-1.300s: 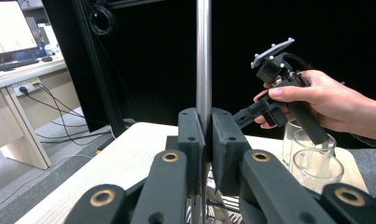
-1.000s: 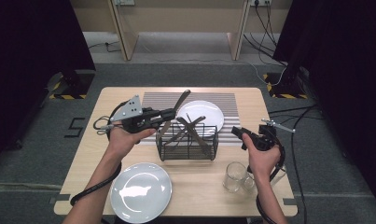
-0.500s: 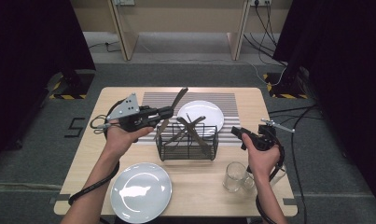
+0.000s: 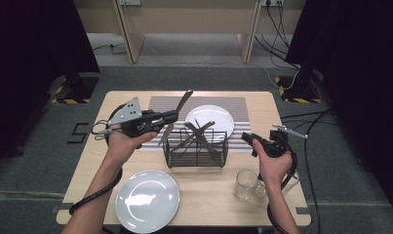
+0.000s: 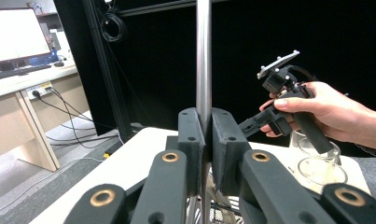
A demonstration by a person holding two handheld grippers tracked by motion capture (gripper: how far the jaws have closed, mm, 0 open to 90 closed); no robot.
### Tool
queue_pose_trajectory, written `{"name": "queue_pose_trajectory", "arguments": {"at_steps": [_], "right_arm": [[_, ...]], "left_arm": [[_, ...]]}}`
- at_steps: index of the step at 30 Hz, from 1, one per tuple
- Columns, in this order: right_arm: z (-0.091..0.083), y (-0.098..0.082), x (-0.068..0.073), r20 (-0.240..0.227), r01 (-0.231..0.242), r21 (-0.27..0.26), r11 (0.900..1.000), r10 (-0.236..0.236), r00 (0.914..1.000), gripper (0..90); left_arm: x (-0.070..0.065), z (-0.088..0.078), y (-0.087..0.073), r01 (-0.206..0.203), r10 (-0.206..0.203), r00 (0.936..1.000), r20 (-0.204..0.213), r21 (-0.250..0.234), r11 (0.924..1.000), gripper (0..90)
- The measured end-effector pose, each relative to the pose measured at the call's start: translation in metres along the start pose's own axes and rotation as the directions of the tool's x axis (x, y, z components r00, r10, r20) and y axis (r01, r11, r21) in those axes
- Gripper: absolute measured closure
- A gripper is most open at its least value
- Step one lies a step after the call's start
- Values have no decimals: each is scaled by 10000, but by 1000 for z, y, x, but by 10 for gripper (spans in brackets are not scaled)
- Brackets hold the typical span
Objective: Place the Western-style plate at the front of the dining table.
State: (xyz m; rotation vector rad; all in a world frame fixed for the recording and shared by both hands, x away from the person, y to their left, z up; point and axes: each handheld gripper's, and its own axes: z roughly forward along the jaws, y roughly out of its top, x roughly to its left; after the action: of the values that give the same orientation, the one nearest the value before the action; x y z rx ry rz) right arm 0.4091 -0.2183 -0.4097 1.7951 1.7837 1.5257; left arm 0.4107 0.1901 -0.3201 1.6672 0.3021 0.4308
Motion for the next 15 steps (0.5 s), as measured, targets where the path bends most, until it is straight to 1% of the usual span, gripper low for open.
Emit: {"name": "queue_pose_trajectory", "arguments": {"at_steps": [9, 11, 15], "right_arm": [[1, 0, 0, -15, 12, 5, 10000, -12, 10000, 509], [1, 0, 0, -56, -72, 33, 10000, 72, 10000, 509], [0, 0, 0, -46, -21, 15, 10000, 21, 10000, 509]], "left_arm": [[2, -6, -1, 56, -57, 9999, -140, -37, 10000, 831], [2, -7, -2, 57, -58, 9998, -171, -53, 10000, 830], [3, -9, -3, 70, -71, 9997, -225, -65, 10000, 831]]}}
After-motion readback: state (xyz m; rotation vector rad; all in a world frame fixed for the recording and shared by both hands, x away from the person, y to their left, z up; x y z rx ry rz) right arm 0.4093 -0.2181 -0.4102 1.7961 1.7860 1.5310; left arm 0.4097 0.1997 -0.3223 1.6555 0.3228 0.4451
